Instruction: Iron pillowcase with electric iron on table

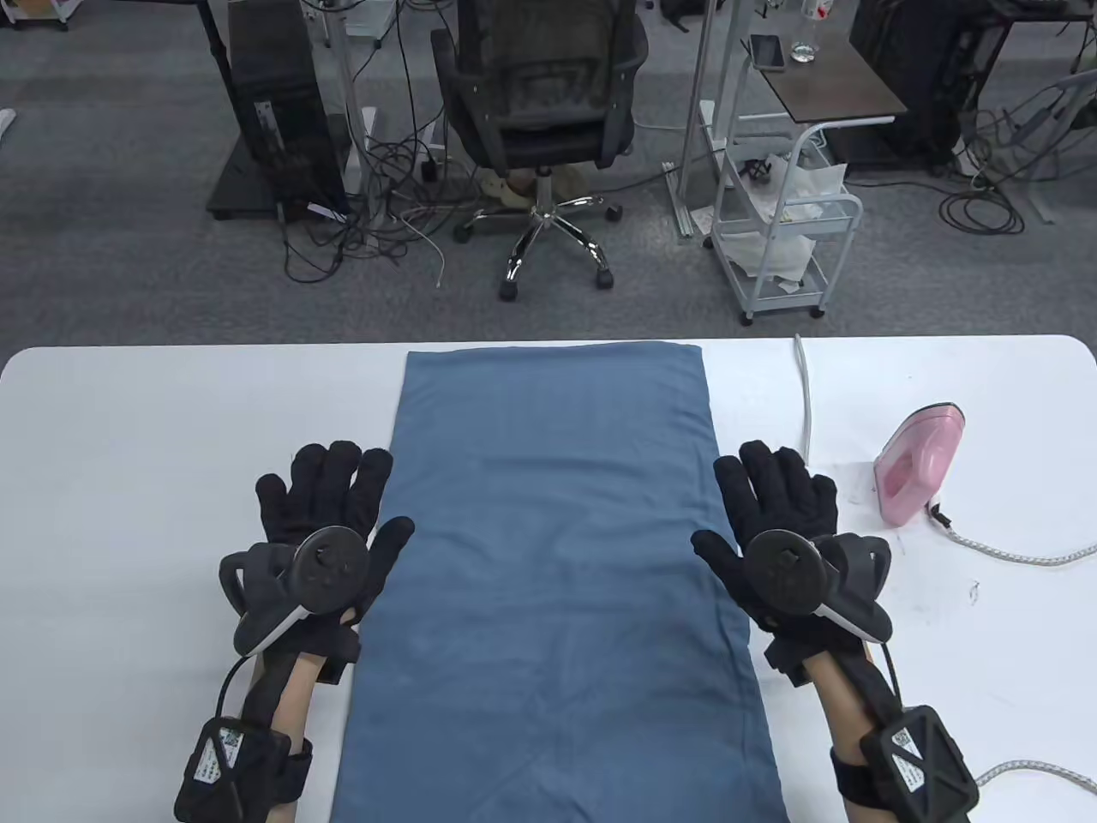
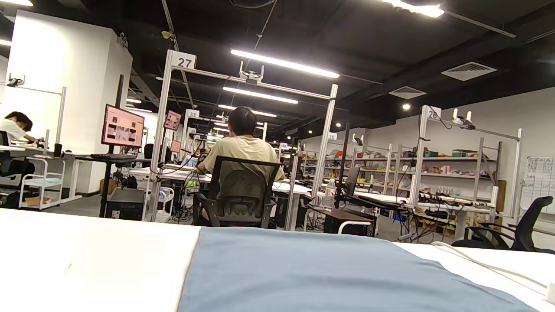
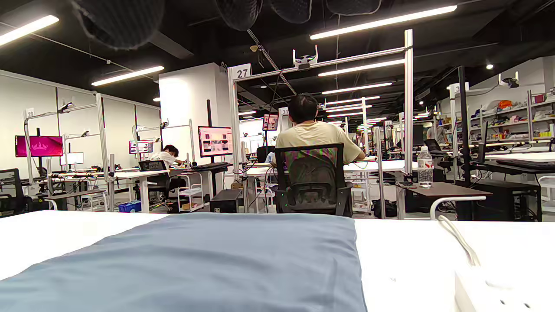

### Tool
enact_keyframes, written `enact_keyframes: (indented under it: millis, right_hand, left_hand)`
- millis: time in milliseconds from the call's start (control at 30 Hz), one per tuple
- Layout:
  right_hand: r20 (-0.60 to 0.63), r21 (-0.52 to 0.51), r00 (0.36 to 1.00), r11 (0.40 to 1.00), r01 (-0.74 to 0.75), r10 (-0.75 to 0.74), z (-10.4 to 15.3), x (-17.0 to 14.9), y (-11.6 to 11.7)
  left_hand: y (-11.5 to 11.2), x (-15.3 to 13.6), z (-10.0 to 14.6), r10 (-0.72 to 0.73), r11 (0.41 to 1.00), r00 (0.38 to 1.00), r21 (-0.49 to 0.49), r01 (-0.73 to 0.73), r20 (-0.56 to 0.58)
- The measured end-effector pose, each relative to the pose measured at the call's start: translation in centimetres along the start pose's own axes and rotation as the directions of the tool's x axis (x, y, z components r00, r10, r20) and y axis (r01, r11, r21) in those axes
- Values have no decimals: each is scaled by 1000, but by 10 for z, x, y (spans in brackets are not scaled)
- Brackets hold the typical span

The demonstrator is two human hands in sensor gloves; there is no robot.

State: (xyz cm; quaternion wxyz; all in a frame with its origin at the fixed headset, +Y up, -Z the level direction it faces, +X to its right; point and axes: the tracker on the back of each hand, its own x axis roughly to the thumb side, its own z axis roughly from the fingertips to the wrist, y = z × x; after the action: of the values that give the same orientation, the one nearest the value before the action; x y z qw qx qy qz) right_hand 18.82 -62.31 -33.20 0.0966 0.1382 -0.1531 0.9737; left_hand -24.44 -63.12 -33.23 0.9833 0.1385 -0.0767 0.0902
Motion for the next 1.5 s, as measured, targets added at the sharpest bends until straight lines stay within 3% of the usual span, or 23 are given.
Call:
enact_keyframes:
  millis: [700, 933, 1000, 1200, 1433, 1500]
  right_hand:
    - [-105, 16, 994, 999, -39, 40, 3, -16, -4]
    - [-230, 147, 968, 986, -72, 105, 8, -42, 6]
    - [-259, 233, 951, 966, -109, 170, 8, -49, 13]
    - [-222, 497, 883, 827, -262, 413, 27, -64, 58]
    - [-160, 627, 842, 712, -316, 514, 42, -69, 93]
    - [-147, 632, 841, 704, -325, 520, 43, -70, 99]
  left_hand:
    - [3, 1, 2, 7, 1000, 1000, -11, -7, 16]
    - [7, -1, 1, 14, 1000, 1000, -7, -14, 3]
    - [7, -3, -1, 31, 1000, 1000, -6, -31, -3]
    - [1, -8, -4, 49, 998, 999, -38, -49, -6]
    - [1, -7, -4, 46, 998, 999, -42, -46, -4]
    - [1, -7, -4, 44, 998, 999, -41, -44, -3]
